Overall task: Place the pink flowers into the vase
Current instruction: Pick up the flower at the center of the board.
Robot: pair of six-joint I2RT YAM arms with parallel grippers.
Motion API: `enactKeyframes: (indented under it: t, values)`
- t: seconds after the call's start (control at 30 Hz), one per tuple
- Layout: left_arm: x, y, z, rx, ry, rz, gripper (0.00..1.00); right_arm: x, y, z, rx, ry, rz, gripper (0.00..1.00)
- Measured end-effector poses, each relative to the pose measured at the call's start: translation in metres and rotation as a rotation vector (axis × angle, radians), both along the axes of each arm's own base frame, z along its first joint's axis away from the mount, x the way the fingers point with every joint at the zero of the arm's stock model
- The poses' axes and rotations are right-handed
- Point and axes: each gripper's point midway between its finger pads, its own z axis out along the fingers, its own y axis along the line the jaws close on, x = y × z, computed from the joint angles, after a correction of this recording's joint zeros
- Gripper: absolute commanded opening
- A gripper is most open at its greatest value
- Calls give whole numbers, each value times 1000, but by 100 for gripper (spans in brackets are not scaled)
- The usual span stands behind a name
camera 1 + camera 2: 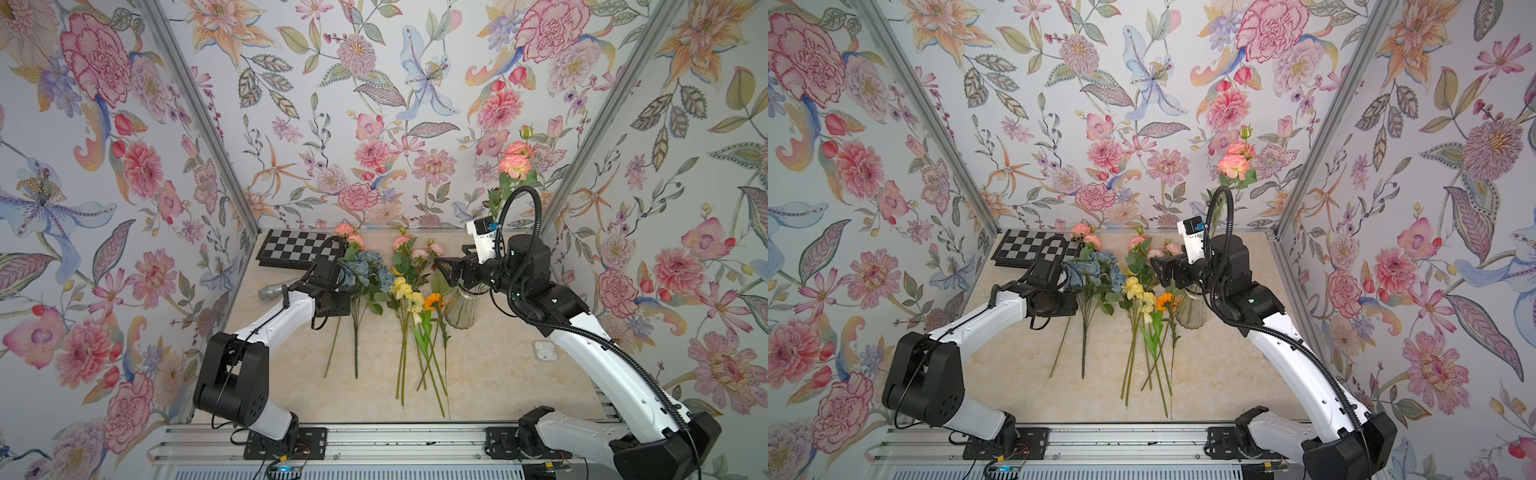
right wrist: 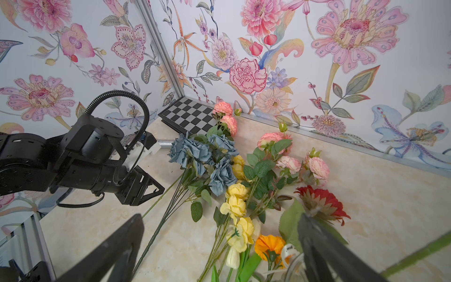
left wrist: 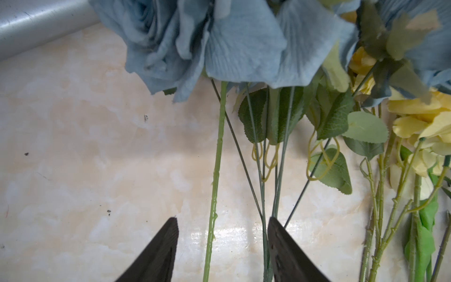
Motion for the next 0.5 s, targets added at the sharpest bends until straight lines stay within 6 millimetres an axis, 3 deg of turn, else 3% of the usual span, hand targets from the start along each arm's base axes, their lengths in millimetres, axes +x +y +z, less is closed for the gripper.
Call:
enactKeyframes:
  t: [0.17,0.27,0.5]
  values:
    - [-3,1,-29,30,66,-9,56,0,0,0,1,0,1,100]
    - [-3,1,-36,38,81,-17,52,0,1,0,1,0,2,100]
    - [-1,1,-47,52,96,-39,28,-2,6,-2,10,14,19,100]
